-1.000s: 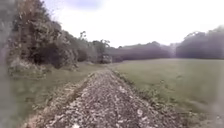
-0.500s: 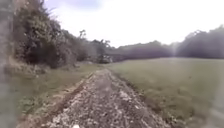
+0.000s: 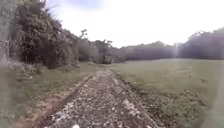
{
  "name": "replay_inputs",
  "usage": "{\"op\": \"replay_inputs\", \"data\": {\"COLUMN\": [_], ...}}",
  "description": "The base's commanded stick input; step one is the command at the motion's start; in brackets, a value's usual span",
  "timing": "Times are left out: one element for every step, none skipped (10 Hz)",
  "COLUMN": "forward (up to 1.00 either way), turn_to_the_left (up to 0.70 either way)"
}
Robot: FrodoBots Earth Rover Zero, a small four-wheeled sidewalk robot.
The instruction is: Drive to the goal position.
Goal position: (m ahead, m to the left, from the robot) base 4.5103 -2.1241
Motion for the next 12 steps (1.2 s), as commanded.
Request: {"op": "replay_inputs", "data": {"forward": [0.85,0.85,0.85,0.85,0.85,0.85,0.85,0.85,0.85,0.85,0.85,0.85], "turn_to_the_left": [0.10,0.28,0.22,0.10,0.02,0.00,0.00,0.00,0.00,0.00,0.00,-0.02]}}
